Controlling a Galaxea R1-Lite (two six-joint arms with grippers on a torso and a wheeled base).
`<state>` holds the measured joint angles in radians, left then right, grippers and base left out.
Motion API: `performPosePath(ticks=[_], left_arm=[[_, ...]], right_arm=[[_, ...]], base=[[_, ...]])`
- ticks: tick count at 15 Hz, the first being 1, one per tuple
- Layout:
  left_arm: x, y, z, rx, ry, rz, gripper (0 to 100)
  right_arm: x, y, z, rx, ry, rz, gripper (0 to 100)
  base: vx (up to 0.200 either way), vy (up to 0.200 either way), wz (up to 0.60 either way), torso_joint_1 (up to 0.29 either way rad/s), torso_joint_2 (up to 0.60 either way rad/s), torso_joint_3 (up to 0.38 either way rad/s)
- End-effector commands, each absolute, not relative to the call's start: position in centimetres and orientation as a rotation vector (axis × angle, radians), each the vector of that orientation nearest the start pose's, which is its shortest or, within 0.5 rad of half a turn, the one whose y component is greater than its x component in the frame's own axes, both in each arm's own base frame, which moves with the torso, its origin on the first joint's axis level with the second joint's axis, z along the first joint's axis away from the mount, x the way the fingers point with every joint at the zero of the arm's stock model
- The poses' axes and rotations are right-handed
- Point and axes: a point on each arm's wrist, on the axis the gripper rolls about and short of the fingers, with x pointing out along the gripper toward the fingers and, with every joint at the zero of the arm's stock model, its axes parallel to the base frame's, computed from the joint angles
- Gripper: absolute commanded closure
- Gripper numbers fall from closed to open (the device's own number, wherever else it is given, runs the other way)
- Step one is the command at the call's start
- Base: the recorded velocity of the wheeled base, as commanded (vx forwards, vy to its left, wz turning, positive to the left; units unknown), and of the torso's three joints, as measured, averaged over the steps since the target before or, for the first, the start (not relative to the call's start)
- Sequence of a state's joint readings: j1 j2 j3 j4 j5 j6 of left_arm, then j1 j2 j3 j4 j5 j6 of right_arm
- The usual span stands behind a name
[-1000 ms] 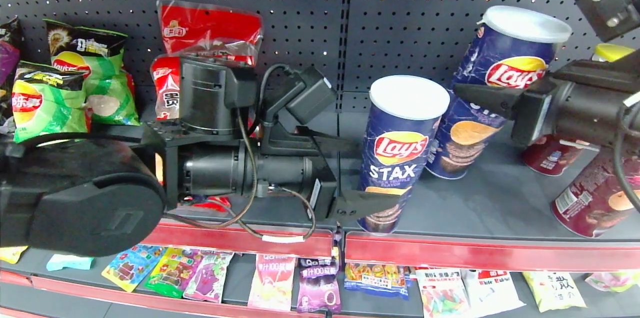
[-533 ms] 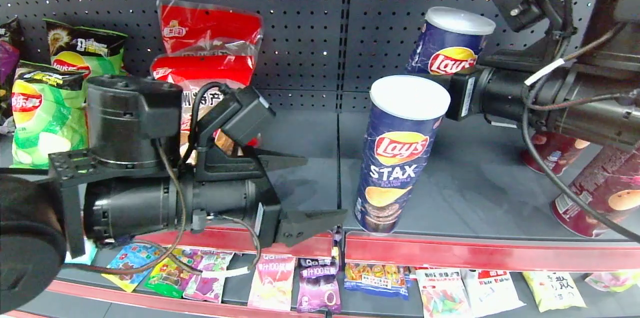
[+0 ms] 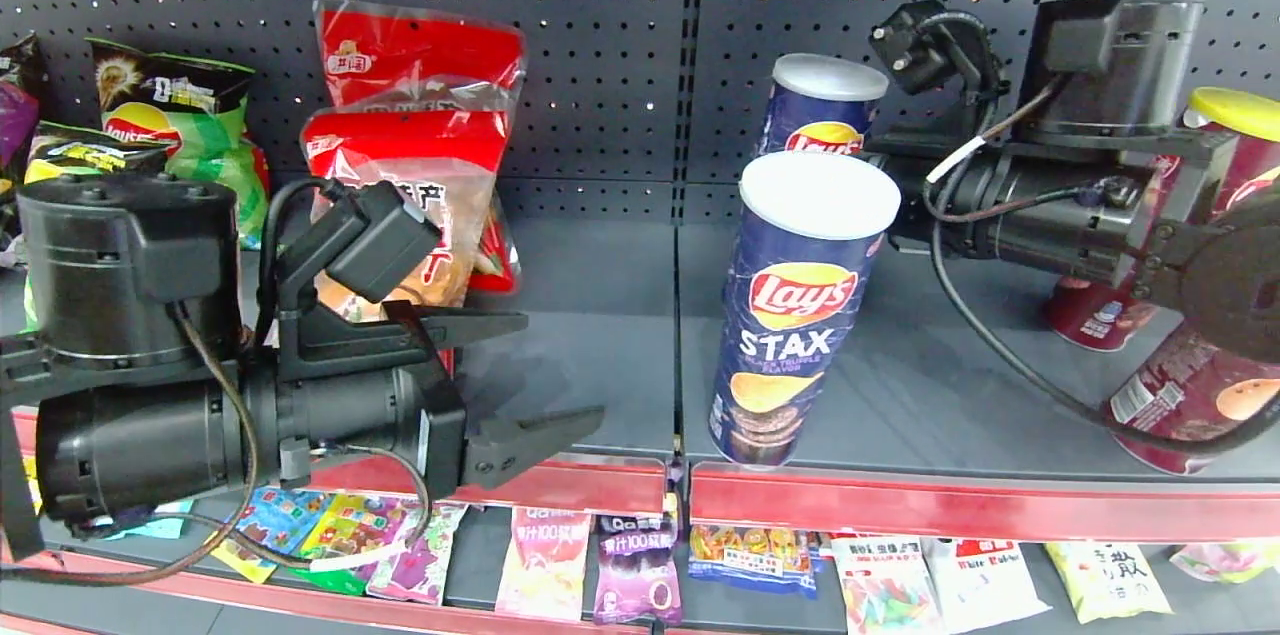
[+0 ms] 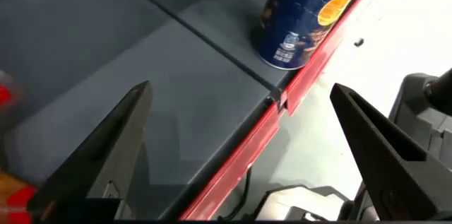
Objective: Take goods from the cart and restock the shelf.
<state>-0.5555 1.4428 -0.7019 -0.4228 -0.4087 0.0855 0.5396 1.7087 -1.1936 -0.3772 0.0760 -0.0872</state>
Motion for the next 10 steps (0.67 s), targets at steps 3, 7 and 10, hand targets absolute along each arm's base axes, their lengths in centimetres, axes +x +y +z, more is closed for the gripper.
performPosePath(ticks=[3,7,10], left_arm=[[19.7,-13.0,20.5,0.101,0.285,-0.960,0],[19.8,-13.1,20.4,0.102,0.288,-0.961,0],[19.9,-13.1,20.4,0.103,0.288,-0.960,0]], right_arm=[[29.3,18.0,25.3,-0.123,0.133,0.628,100],[29.2,17.9,25.3,-0.122,0.136,0.625,0],[28.3,17.4,25.9,-0.118,0.122,0.622,0]], base=[[0.000,0.000,0.00,0.000,0.00,0.000],[0.000,0.000,0.00,0.000,0.00,0.000],[0.000,0.000,0.00,0.000,0.00,0.000]])
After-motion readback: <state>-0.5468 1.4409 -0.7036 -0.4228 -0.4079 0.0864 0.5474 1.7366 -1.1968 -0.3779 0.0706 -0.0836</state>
